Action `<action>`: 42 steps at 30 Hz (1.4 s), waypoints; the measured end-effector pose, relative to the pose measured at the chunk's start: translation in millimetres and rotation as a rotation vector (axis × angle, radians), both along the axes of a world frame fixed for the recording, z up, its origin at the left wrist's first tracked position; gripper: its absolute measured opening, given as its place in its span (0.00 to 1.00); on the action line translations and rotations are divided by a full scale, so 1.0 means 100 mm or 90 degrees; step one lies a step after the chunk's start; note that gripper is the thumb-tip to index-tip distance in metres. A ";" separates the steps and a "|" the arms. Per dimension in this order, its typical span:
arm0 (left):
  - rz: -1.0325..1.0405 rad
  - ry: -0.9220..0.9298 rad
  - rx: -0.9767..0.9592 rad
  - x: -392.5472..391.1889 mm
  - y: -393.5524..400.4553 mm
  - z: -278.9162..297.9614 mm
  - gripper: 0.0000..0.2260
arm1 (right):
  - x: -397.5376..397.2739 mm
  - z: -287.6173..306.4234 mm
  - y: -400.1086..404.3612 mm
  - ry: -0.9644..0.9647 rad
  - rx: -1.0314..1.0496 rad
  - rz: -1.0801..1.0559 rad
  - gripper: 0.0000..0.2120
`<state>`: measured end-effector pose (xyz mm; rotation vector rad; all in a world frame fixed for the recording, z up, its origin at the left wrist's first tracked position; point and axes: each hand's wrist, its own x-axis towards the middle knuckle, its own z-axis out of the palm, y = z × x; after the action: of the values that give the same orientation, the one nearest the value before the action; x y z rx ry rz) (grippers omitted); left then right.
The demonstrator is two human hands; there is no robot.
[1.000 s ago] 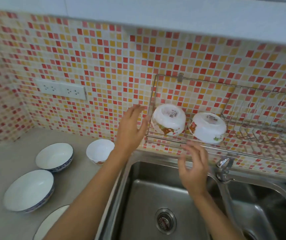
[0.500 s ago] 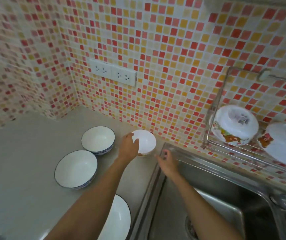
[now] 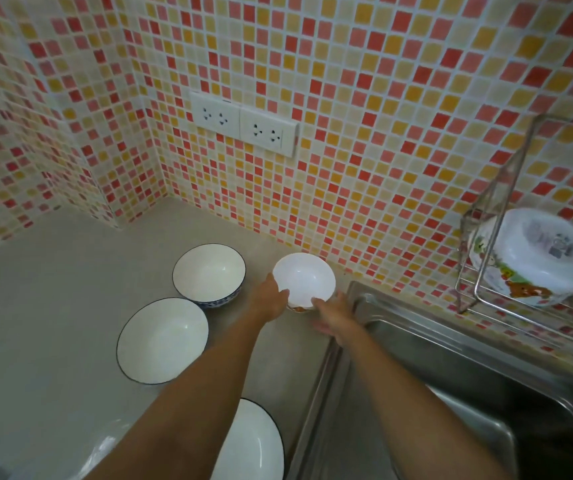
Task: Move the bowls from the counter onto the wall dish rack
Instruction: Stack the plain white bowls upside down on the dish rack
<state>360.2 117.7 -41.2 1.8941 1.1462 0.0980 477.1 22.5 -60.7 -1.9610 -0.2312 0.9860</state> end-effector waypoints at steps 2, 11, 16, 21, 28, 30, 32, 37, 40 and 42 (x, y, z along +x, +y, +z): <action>0.033 -0.003 -0.009 0.04 -0.03 -0.01 0.26 | -0.02 -0.02 0.04 0.039 0.005 -0.019 0.29; 0.130 -0.186 -0.088 -0.12 -0.17 0.05 0.19 | -0.09 0.26 -0.31 0.104 0.082 -0.009 0.31; 0.044 -0.261 -0.125 -0.36 -0.55 0.40 0.29 | -0.21 0.56 -0.85 0.154 0.173 0.005 0.32; 0.015 -0.353 -0.069 -0.48 -0.95 0.73 0.21 | -0.33 1.01 -1.37 0.250 0.305 0.010 0.31; 0.031 -0.438 -0.002 -0.52 -1.47 1.33 0.18 | -0.47 1.72 -2.00 0.268 0.387 -0.004 0.25; 0.009 -0.474 -0.003 -0.48 -1.66 1.51 0.20 | -0.44 1.90 -2.21 0.260 0.420 -0.008 0.24; 0.002 -0.511 -0.015 -0.37 -1.86 1.68 0.23 | -0.36 2.07 -2.44 0.240 0.450 -0.019 0.23; -0.028 -0.578 0.089 0.16 -2.41 1.90 0.20 | 0.00 2.41 -3.05 0.193 0.541 -0.129 0.23; -0.150 -0.502 0.280 0.55 -2.71 1.89 0.20 | 0.29 2.55 -3.44 0.114 0.570 -0.209 0.25; -0.248 -0.385 0.397 0.82 -2.86 1.83 0.22 | 0.50 2.61 -3.65 0.058 0.582 -0.265 0.27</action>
<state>442.4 -167.9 142.2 2.3488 0.3335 0.8279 527.5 -342.3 200.5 -1.0595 -0.1667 0.5377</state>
